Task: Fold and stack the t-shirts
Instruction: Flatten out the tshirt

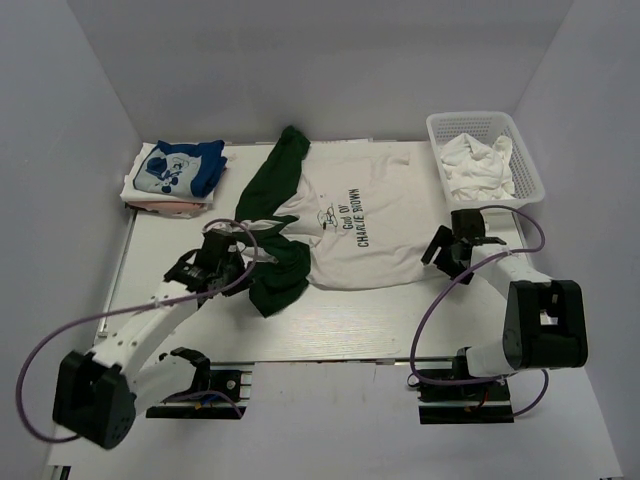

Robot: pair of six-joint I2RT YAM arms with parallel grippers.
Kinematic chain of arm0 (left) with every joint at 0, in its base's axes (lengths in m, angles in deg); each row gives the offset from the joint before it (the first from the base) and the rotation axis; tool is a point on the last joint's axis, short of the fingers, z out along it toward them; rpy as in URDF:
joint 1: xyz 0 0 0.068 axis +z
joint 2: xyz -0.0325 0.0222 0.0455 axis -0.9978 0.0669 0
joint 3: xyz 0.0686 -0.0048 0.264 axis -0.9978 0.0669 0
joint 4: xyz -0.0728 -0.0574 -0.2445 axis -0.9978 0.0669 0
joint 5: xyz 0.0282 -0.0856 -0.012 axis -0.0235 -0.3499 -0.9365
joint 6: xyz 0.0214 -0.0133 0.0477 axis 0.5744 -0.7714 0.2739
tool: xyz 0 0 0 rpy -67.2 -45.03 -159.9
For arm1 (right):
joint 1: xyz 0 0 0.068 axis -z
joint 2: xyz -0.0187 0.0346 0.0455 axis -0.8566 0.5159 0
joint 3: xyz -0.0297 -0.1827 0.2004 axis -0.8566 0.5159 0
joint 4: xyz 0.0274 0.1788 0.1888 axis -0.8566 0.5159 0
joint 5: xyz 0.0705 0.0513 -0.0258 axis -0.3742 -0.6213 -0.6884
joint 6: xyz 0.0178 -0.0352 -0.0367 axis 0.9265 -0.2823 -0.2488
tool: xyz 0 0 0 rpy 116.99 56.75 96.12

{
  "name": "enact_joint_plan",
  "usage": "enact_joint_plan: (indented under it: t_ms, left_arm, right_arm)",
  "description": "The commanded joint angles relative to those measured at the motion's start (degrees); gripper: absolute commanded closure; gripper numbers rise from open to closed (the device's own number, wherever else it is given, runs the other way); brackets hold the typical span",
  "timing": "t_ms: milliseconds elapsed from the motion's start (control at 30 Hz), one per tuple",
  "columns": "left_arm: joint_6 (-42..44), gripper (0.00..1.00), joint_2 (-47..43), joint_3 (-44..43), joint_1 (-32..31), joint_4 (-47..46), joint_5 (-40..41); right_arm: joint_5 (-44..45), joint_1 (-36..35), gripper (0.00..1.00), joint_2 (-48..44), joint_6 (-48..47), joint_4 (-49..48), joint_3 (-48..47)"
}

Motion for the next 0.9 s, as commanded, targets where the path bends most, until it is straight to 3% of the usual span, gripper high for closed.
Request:
enact_joint_plan:
  t_ms: [0, 67, 100, 333, 467, 600, 867]
  left_arm:
    - [-2.34, 1.00, -8.01, 0.12, -0.35, 2.82, -4.85]
    - [-2.34, 1.00, -11.95, 0.64, -0.35, 3.35, -7.85]
    - [-2.34, 1.00, -13.11, 0.65, -0.35, 3.36, -8.38]
    - [-2.34, 1.00, -21.90, -0.58, -0.35, 2.23, -13.56]
    - [-1.11, 1.00, -24.99, -1.37, -0.35, -4.10, -18.75]
    - [0.39, 1.00, -24.46, -10.30, -0.35, -6.92, -18.50]
    - [3.01, 1.00, -22.79, -36.31, 0.26, -5.17, 1.09]
  right_arm:
    - [-4.95, 0.21, 0.18, 1.64, 1.33, -5.02, 0.52]
    - [-5.74, 0.12, 0.26, 2.87, 1.68, -5.81, 0.61]
    - [-6.70, 0.21, 0.41, 3.31, 1.86, -6.34, 0.61]
    - [-8.38, 0.03, 1.00, -1.95, 1.43, -4.15, 4.46]
    - [-10.90, -0.23, 1.00, -12.74, -0.50, -3.53, 5.01]
    - [-9.71, -0.41, 1.00, -24.42, -2.18, 0.24, -2.27]
    - [-2.14, -0.41, 1.00, -32.10, -3.23, 7.36, -25.04]
